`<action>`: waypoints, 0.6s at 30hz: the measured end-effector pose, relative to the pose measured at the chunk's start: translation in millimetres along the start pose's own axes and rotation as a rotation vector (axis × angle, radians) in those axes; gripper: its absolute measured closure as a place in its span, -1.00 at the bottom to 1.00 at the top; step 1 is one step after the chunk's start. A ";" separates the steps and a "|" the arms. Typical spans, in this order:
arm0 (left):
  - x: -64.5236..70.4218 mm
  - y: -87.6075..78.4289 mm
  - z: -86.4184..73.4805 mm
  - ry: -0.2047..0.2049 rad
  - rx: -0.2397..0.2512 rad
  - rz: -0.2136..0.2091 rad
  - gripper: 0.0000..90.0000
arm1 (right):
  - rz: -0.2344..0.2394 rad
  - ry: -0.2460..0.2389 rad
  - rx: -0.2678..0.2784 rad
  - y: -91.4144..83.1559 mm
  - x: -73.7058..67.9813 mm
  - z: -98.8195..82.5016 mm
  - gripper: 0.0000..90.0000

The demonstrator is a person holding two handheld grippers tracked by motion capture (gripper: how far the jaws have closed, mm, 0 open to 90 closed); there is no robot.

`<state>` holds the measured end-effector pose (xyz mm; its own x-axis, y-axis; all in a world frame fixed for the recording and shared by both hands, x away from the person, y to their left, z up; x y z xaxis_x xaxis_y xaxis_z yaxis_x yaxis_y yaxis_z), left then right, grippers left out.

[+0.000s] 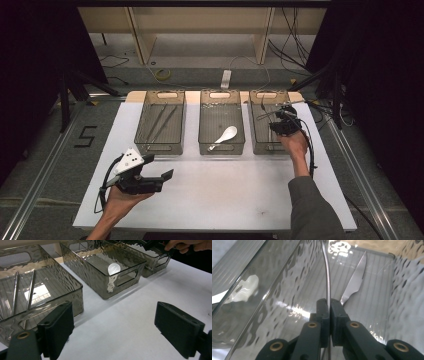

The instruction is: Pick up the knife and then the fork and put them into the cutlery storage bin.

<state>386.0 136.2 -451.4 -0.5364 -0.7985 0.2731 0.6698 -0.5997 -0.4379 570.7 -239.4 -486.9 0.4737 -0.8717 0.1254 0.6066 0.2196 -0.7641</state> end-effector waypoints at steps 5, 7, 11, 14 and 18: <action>0.2 0.2 -0.3 -0.002 -0.001 -0.001 -0.66 | 0.009 -0.003 -0.020 3.5 -0.3 -2.8 0.93; -0.1 0.2 -0.2 -0.001 -0.002 0.000 -0.66 | 0.007 0.012 -0.021 3.4 -0.5 -3.2 0.87; 0.2 0.4 -0.3 -0.004 -0.002 0.000 -0.66 | 0.019 0.018 -0.006 -0.2 -1.4 0.9 0.53; -0.3 0.6 -0.7 -0.001 -0.005 0.003 -0.66 | 0.031 0.008 0.009 -5.4 -3.5 3.6 0.42; -0.5 0.5 -0.1 -0.004 -0.001 0.002 -0.66 | 0.054 -0.017 0.027 -11.3 -9.6 4.7 0.30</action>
Point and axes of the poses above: each handheld gripper's, and its own axes: y roughly forward along the jaws, z roughly out of its top, x roughly to its right, the point moved 9 cm from there along y, roughly forward along the jaws, and after that the axes turned 12 degrees about -y, right-handed, at the moved point
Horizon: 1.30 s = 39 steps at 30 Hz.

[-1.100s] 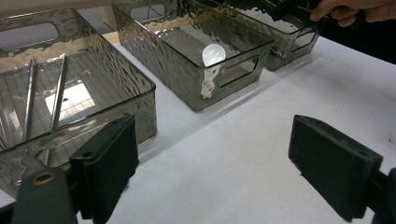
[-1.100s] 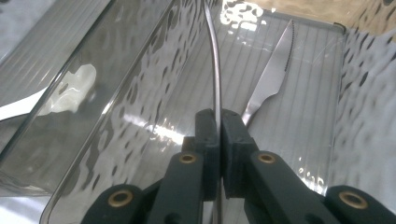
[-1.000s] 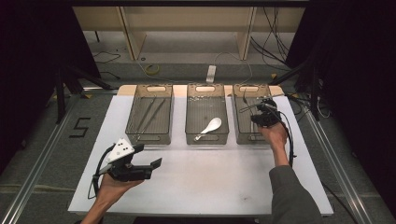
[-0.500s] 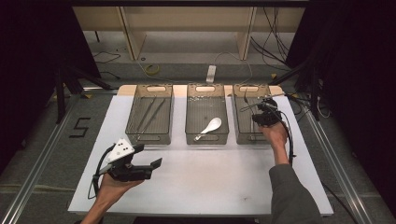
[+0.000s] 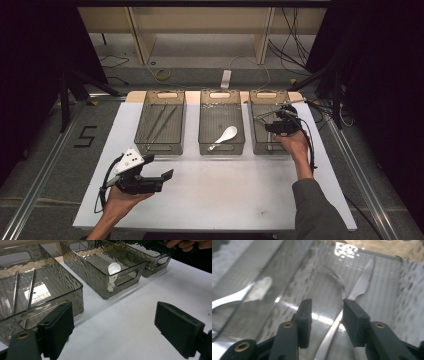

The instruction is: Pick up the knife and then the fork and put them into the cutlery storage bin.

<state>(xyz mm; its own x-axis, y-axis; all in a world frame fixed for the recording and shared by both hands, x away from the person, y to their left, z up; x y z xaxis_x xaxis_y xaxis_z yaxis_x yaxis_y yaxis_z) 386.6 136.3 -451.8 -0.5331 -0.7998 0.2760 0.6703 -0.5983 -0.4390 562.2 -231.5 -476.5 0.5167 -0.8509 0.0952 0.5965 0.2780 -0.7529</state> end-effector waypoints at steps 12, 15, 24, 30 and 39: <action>0.3 0.5 -0.5 -0.005 -0.003 -0.005 -0.66 | 0.101 -0.055 0.138 -31.8 -45.1 6.4 -0.12; 0.6 0.4 -0.6 -0.006 -0.004 -0.007 -0.66 | 0.125 -0.061 0.180 -40.5 -59.1 3.4 -0.16; 1.8 0.7 -1.2 -0.013 -0.008 -0.017 -0.66 | 0.195 -0.114 0.302 -67.9 -97.6 -7.6 -0.22; 2.9 0.7 -0.9 -0.017 -0.005 -0.027 -0.66 | 0.231 -0.125 0.358 -80.6 -115.6 -11.7 -0.24; 3.8 1.4 -1.1 -0.011 -0.010 -0.035 -0.66 | 0.258 -0.135 0.387 -84.9 -131.1 -25.5 -0.32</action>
Point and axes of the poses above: each handheld gripper's, and its own axes: y roughly forward along the jaws, z roughly out of its top, x roughly to its right, the point moved 9 cm from there along y, roughly forward along the jaws, and after that the axes turned 12 degrees about -y, right-handed, at the moved point
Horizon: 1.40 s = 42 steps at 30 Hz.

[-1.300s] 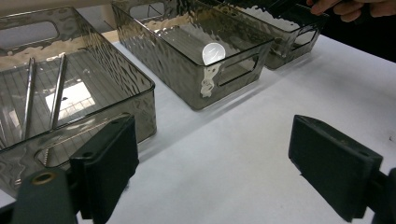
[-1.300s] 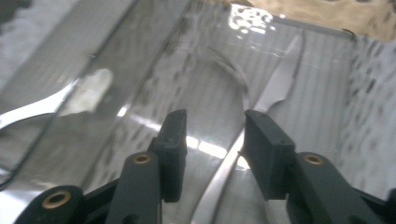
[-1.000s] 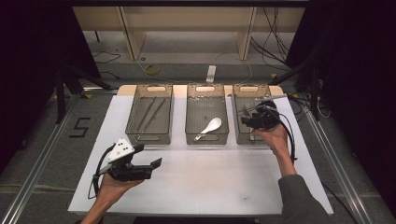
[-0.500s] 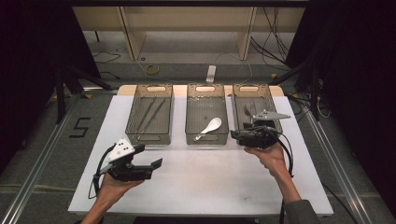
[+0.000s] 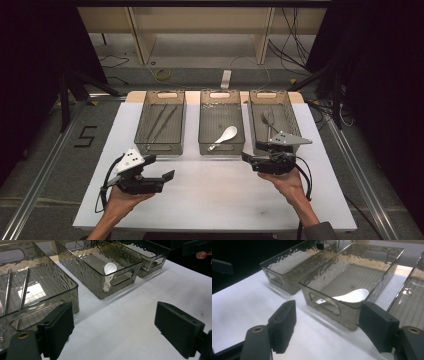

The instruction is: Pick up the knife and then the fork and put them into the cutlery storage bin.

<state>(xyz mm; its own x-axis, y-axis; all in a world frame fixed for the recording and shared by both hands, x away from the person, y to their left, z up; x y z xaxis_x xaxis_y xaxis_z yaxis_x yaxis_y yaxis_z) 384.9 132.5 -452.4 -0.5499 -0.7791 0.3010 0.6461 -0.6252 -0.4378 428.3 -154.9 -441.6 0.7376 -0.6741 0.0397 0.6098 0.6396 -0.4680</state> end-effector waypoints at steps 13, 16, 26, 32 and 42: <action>3.3 0.1 1.6 -0.016 0.009 -0.029 -0.66 | 0.002 -0.009 0.051 -21.4 -15.6 -20.1 -0.38; 4.2 -0.5 1.3 -0.016 0.011 -0.037 -0.66 | -0.001 0.004 0.057 -28.6 -16.4 -26.7 -0.39; 8.1 -0.9 0.0 -0.003 0.005 -0.054 -0.66 | -0.009 0.013 0.074 -39.5 -22.3 -39.4 -0.50; 8.2 -1.2 -0.3 -0.002 0.004 -0.055 -0.67 | -0.024 -0.002 0.053 -40.6 -26.4 -46.5 -0.54; 9.1 -1.1 -0.9 -0.003 0.004 -0.058 -0.67 | -0.028 0.015 0.022 -42.4 -26.4 -58.8 -0.56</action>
Point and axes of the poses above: each handheld gripper's, and its own axes: y roughly forward along the jaws, z roughly out of its top, x roughly to its right, the point moved 9 cm from there along y, roughly forward along the jaws, and after that the axes turned 12 degrees about -y, right-handed, at the moved point
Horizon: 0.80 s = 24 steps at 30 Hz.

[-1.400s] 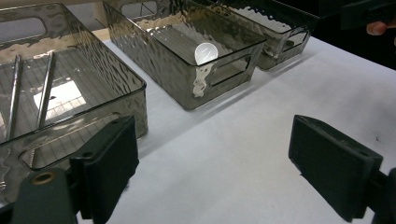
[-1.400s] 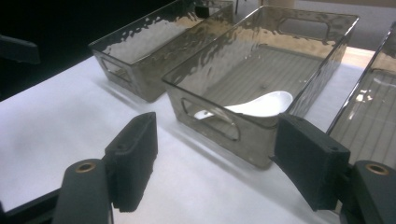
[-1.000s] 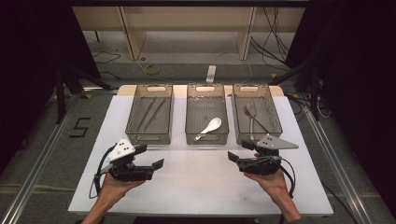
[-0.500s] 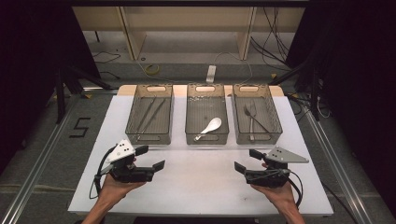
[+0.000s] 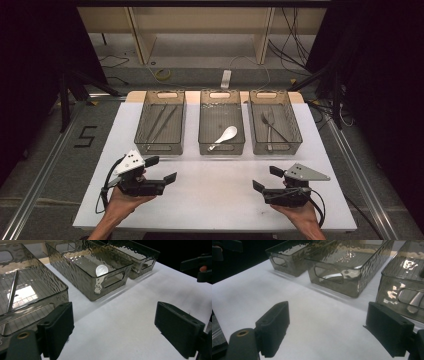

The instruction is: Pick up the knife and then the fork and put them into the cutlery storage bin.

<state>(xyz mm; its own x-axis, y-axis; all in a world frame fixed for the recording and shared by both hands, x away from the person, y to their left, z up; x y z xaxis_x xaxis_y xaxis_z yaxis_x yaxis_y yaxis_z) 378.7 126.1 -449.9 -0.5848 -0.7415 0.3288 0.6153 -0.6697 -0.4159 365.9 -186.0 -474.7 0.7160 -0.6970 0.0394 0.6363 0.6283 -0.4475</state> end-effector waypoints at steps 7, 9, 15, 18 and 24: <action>0.0 -0.1 0.0 -0.002 -0.001 0.001 -0.67 | -0.005 0.000 -0.011 1.6 0.5 -2.8 -0.56; 0.2 -0.5 0.2 0.001 0.001 0.001 -0.67 | -0.008 -0.002 -0.007 1.0 0.8 -2.2 -0.56; 0.3 -0.5 0.3 0.003 0.001 0.001 -0.67 | -0.012 -0.003 -0.005 0.6 1.4 -1.8 -0.56; -0.2 -0.3 0.0 0.003 -0.001 0.003 -0.67 | -0.014 -0.004 -0.005 0.8 1.4 -1.8 -0.56; 0.2 -0.3 0.0 0.003 -0.001 0.002 -0.67 | -0.014 -0.003 -0.006 0.7 1.7 -1.7 -0.56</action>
<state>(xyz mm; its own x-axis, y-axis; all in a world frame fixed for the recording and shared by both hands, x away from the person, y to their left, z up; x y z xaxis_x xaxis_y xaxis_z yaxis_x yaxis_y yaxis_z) 378.4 126.2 -449.7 -0.5855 -0.7425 0.3253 0.6159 -0.6684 -0.4171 367.1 -187.3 -476.5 0.7078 -0.7047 0.0484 0.6448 0.6165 -0.4518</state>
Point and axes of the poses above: each handheld gripper's, and its own axes: y roughly forward along the jaws, z roughly out of its top, x roughly to its right, the point moved 9 cm from there along y, roughly forward along the jaws, and after that the axes turned 12 degrees about -y, right-handed, at the moved point
